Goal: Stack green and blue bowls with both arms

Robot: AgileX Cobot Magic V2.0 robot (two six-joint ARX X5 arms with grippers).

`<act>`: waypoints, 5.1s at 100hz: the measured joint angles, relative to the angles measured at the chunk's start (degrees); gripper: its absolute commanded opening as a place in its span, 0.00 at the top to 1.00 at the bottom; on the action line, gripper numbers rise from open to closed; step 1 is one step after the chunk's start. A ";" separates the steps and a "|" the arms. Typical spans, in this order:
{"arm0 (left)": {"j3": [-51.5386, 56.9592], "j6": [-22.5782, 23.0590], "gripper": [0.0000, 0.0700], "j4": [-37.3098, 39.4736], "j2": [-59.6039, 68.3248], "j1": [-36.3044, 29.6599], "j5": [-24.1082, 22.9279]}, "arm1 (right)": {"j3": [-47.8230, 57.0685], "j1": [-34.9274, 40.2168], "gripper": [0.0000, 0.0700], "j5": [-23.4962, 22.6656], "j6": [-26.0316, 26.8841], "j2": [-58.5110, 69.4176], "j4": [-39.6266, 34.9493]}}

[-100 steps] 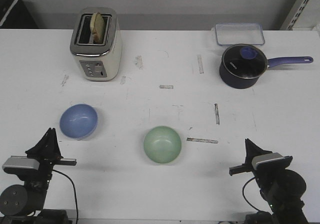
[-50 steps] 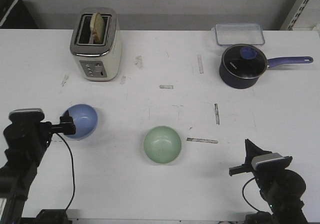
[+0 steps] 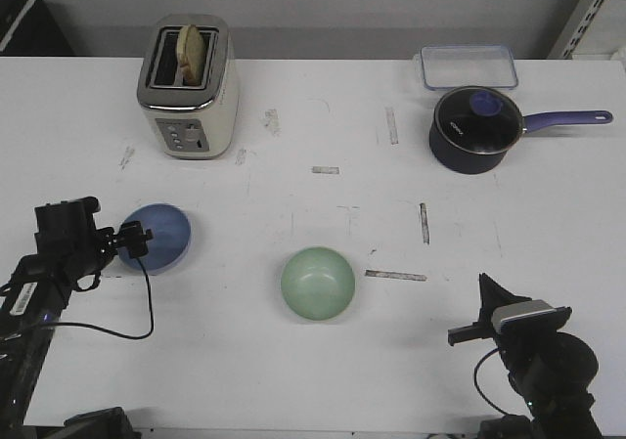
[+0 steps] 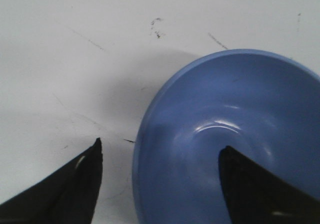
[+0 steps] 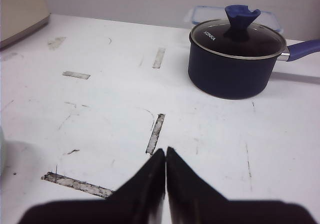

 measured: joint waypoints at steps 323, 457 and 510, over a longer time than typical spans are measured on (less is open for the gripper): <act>27.91 4.11 1.00 -11.15 0.13 -35.58 -8.02 | 0.00 0.00 1.00 0.00 -0.02 0.00 0.02; -25.24 7.39 1.00 12.33 -54.90 -12.00 -10.54 | 0.00 0.00 1.00 0.02 -0.02 0.00 0.74; -29.33 7.30 1.00 14.93 -61.05 -12.02 -10.54 | 0.00 0.00 1.00 0.02 -0.22 0.00 0.79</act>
